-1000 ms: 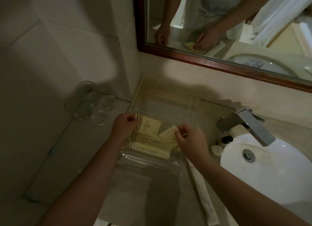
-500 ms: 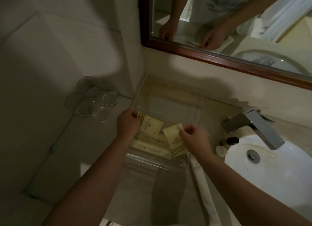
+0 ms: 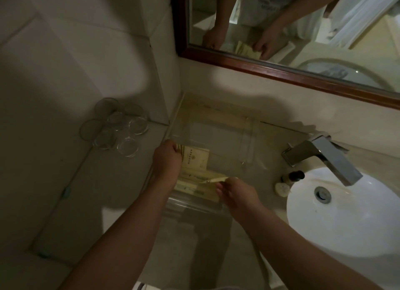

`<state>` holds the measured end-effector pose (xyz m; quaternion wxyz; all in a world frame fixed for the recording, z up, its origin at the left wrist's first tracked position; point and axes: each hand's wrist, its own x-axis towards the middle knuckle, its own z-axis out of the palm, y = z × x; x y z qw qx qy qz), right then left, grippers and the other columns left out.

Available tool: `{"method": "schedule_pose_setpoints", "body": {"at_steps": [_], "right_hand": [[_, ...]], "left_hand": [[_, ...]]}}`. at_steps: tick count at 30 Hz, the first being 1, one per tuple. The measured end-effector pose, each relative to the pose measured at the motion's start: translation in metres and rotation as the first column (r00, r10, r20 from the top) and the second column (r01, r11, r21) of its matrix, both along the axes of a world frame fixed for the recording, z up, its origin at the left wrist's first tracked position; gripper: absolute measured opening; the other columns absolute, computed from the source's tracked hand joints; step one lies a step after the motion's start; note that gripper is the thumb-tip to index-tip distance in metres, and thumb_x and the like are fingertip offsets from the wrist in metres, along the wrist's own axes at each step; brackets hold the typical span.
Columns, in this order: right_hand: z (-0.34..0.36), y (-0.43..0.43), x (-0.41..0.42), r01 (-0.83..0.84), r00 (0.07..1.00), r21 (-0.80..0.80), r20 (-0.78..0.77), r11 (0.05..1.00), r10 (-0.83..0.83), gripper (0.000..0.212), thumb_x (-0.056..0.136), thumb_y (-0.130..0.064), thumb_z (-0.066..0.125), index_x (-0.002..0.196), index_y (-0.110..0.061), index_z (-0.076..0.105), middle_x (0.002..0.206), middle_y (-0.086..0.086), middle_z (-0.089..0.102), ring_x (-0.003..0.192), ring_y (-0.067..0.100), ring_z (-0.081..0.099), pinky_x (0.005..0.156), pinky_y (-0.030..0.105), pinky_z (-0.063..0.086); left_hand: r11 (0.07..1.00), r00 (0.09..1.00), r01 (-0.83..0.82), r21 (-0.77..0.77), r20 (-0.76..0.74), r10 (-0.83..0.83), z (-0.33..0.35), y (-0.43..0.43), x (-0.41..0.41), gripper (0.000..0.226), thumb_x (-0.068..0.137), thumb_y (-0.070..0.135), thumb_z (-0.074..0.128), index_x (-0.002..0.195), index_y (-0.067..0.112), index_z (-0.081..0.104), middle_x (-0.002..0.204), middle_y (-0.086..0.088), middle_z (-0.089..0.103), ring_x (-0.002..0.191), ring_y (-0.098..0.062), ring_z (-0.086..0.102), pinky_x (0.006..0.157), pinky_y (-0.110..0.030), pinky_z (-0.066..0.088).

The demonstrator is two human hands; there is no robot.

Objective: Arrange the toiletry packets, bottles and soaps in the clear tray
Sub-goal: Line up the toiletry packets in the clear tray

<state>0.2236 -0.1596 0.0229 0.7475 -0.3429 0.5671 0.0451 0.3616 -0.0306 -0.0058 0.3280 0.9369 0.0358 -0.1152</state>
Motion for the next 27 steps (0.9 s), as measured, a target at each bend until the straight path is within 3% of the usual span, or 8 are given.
{"method": "schedule_pose_setpoints", "body": {"at_steps": [5, 7, 9, 11, 14, 18, 24, 27], "right_hand": [[0.005, 0.007, -0.002, -0.018, 0.997, 0.002, 0.079, 1.000, 0.018, 0.013, 0.097, -0.003, 0.046, 0.103, -0.002, 0.057, 0.095, 0.016, 0.072, 0.080, 0.017, 0.073, 0.064, 0.026, 0.061], [0.004, 0.009, -0.004, -0.022, 0.993, -0.023, 0.116, 0.999, 0.025, 0.016, 0.096, -0.001, 0.046, 0.105, -0.004, 0.058, 0.098, 0.016, 0.073, 0.084, 0.019, 0.074, 0.067, 0.027, 0.060], [0.000, 0.010, -0.002, 0.008, 0.992, -0.024, 0.128, 1.000, -0.005, 0.017, 0.095, 0.002, 0.046, 0.105, -0.001, 0.059, 0.096, 0.017, 0.073, 0.084, 0.019, 0.074, 0.065, 0.025, 0.059], [-0.004, 0.005, 0.002, 0.034, 0.992, -0.004, 0.125, 0.999, -0.033, 0.016, 0.094, 0.005, 0.044, 0.101, 0.003, 0.059, 0.096, 0.020, 0.071, 0.077, 0.015, 0.073, 0.059, 0.023, 0.058], [-0.009, -0.003, 0.008, 0.000, 0.997, -0.012, 0.079, 1.000, 0.001, 0.014, 0.094, 0.005, 0.046, 0.091, 0.001, 0.059, 0.090, 0.016, 0.069, 0.073, 0.014, 0.071, 0.058, 0.021, 0.058], [-0.014, -0.004, 0.014, 0.024, 0.997, -0.017, 0.075, 1.000, -0.023, 0.015, 0.095, 0.002, 0.046, 0.101, 0.001, 0.060, 0.088, 0.012, 0.071, 0.072, 0.013, 0.072, 0.059, 0.021, 0.059], [-0.006, -0.009, 0.014, -0.137, 0.989, 0.112, 0.069, 0.984, 0.130, 0.010, 0.094, -0.001, 0.049, 0.100, 0.002, 0.057, 0.097, 0.019, 0.067, 0.080, 0.022, 0.069, 0.086, 0.034, 0.056], [0.006, -0.014, -0.001, -0.288, 0.957, 0.007, 0.022, 0.958, 0.288, 0.013, 0.096, -0.006, 0.050, 0.105, 0.003, 0.055, 0.085, 0.017, 0.068, 0.066, 0.022, 0.070, 0.068, 0.033, 0.054]], "left_hand": [[0.999, 0.987, 0.046, 0.006, 0.152, -0.047, 0.000, 0.006, -0.024, 0.027, 0.083, 0.006, 0.052, 0.109, 0.008, 0.061, 0.107, -0.013, 0.062, 0.095, -0.030, 0.060, 0.077, -0.036, 0.048], [0.973, 0.950, 0.231, 0.013, 0.214, -0.228, -0.001, 0.007, -0.041, 0.032, 0.084, 0.007, 0.051, 0.114, 0.010, 0.060, 0.111, -0.009, 0.059, 0.096, -0.024, 0.058, 0.078, -0.033, 0.048], [0.828, 0.804, 0.546, 0.125, 0.198, -0.560, -0.010, 0.005, -0.053, 0.040, 0.083, 0.010, 0.049, 0.121, 0.012, 0.060, 0.125, -0.009, 0.058, 0.115, -0.026, 0.054, 0.093, -0.036, 0.046], [0.677, 0.684, 0.705, 0.212, 0.051, -0.728, -0.017, 0.003, -0.061, 0.047, 0.086, 0.017, 0.046, 0.134, 0.017, 0.050, 0.146, -0.003, 0.044, 0.139, -0.023, 0.032, 0.109, -0.041, 0.033], [0.630, 0.665, 0.726, 0.275, -0.050, -0.745, -0.022, 0.006, -0.062, 0.050, 0.093, 0.026, 0.040, 0.143, 0.023, 0.035, 0.158, 0.007, 0.021, 0.147, -0.016, 0.005, 0.116, -0.045, 0.018], [0.644, 0.685, 0.708, 0.290, -0.062, -0.726, -0.018, 0.012, -0.060, 0.056, 0.093, 0.029, 0.041, 0.147, 0.024, 0.027, 0.159, 0.008, 0.014, 0.147, -0.014, -0.002, 0.118, -0.044, 0.014], [0.687, 0.712, 0.668, 0.286, 0.026, -0.702, -0.015, 0.013, -0.059, 0.053, 0.090, 0.023, 0.046, 0.142, 0.019, 0.037, 0.155, 0.003, 0.028, 0.146, -0.019, 0.014, 0.115, -0.043, 0.021], [0.753, 0.759, 0.603, 0.263, 0.102, -0.643, -0.011, 0.013, -0.063, 0.054, 0.085, 0.014, 0.052, 0.138, 0.014, 0.043, 0.149, -0.006, 0.039, 0.139, -0.027, 0.030, 0.113, -0.040, 0.022]]}}
